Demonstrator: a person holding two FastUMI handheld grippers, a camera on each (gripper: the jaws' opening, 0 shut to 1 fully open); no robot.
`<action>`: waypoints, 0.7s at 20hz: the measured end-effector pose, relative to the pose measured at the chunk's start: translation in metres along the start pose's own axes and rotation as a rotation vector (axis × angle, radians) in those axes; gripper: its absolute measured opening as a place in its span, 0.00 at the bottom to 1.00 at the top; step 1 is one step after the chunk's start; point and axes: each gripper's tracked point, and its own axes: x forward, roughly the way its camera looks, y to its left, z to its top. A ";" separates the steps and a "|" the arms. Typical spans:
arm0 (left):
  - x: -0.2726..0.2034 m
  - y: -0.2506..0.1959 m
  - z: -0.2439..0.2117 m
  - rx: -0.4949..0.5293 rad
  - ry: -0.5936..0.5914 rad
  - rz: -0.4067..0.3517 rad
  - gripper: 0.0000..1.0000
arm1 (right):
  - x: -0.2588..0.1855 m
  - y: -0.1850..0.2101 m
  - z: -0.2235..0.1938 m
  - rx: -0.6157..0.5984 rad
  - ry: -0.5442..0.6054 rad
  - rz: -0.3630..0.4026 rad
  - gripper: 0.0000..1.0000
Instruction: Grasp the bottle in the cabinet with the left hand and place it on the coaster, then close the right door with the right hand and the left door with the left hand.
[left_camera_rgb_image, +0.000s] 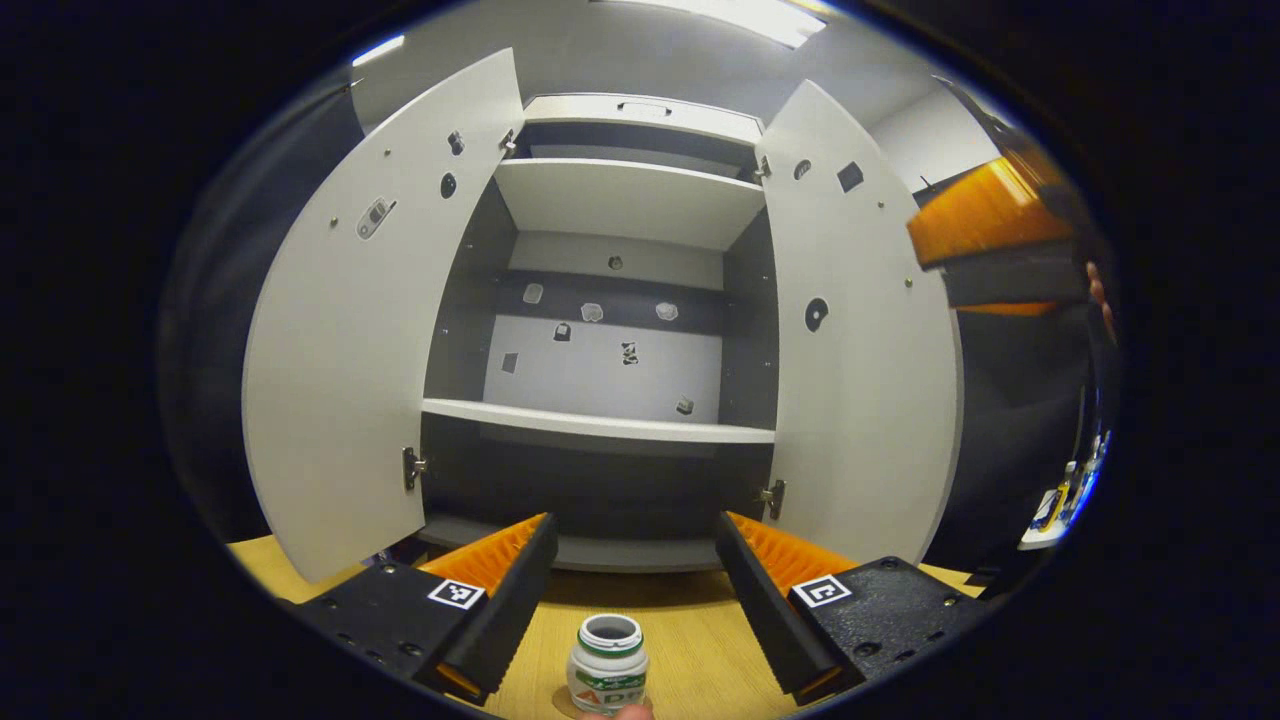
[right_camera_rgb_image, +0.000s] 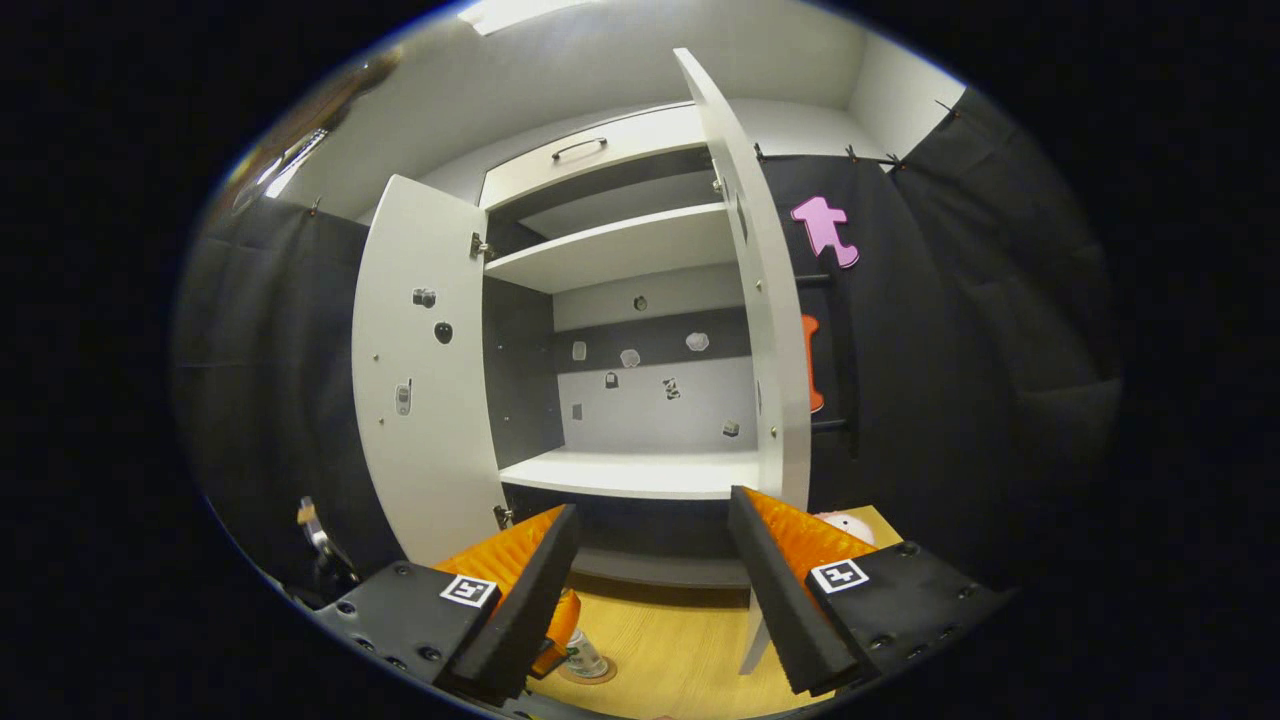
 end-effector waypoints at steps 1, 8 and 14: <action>0.003 0.004 0.009 0.006 0.008 0.003 0.94 | -0.004 -0.004 0.002 -0.005 -0.007 -0.013 0.98; 0.028 0.018 0.069 -0.045 -0.018 0.012 0.94 | -0.040 -0.056 0.034 0.010 -0.069 -0.169 0.98; 0.039 0.026 0.078 -0.084 -0.006 0.012 0.92 | -0.038 -0.155 0.087 0.002 -0.126 -0.388 0.98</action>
